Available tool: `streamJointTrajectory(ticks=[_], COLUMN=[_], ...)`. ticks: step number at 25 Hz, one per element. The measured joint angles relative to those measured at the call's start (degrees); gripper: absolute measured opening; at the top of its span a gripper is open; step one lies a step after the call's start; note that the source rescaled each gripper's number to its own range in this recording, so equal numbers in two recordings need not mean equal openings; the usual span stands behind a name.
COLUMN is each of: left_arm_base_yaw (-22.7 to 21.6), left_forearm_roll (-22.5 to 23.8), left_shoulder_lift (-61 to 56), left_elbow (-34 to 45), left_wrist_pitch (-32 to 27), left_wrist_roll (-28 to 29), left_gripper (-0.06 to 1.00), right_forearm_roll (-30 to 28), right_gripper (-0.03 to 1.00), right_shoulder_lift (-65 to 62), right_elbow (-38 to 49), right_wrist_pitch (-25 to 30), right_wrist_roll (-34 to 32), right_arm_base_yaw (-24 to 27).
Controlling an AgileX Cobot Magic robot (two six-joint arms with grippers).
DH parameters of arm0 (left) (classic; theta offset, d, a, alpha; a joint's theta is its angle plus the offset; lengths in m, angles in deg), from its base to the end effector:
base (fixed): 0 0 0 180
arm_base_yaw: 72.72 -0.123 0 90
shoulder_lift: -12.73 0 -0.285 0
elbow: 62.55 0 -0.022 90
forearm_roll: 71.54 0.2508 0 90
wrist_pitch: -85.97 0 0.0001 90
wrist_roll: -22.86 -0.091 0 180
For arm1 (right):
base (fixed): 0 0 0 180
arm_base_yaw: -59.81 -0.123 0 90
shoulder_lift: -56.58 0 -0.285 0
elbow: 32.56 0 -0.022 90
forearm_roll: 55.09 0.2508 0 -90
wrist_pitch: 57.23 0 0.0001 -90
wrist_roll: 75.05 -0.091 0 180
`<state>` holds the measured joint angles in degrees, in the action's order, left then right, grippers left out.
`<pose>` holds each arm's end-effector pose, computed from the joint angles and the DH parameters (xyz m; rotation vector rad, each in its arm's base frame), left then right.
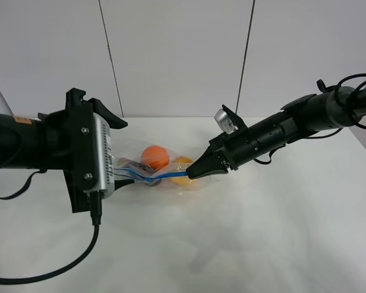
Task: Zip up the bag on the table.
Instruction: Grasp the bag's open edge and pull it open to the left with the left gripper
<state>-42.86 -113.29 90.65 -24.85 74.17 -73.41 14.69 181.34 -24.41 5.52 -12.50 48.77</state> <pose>0.2108 -0.1354 0.2620 1.5211 1.5449 0.1048 0.3511 0.1459 0.1537 -0.6595 2.5016 1.3876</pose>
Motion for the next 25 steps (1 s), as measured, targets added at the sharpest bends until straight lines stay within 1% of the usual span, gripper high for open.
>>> streamJointTrajectory(ticks=[3, 7, 9, 13, 19, 23, 25], left_arm_base_yaw=[2.48, 5.04, 5.48, 5.6, 5.6, 5.6, 5.6], left_forearm_roll=[-0.87, -1.19, -1.26, -1.35, -1.35, -1.47, -1.59], left_shoulder_lift=[1.74, 7.93, 11.44, 16.9, 21.05, 21.64, 21.71], left_elbow=[2.19, 2.63, 2.63, 2.56, -0.73, -2.06, -2.06], left_wrist_pitch=[3.83, 8.26, 11.04, 14.82, 15.9, 15.14, 13.65], left_wrist_roll=[-0.05, -0.05, -0.05, -0.05, -0.05, -0.05, -0.05], left_gripper=[0.98, 0.96, 0.94, 0.91, 0.85, 0.84, 0.8], right_forearm_roll=[0.0, 0.0, 0.0, 0.0, 0.0, 0.0, 0.0], right_gripper=[0.0, 0.0, 0.0, 0.0, 0.0, 0.0, 0.0], right_shoulder_lift=[0.0, 0.0, 0.0, 0.0, 0.0, 0.0, 0.0], right_elbow=[0.0, 0.0, 0.0, 0.0, 0.0, 0.0, 0.0], right_wrist_pitch=[0.0, 0.0, 0.0, 0.0, 0.0, 0.0, 0.0], right_wrist_roll=[0.0, 0.0, -0.07, -0.26, -0.26, -0.26, -0.26], right_arm_base_yaw=[0.0, 0.0, 0.0, 0.0, 0.0, 0.0, 0.0])
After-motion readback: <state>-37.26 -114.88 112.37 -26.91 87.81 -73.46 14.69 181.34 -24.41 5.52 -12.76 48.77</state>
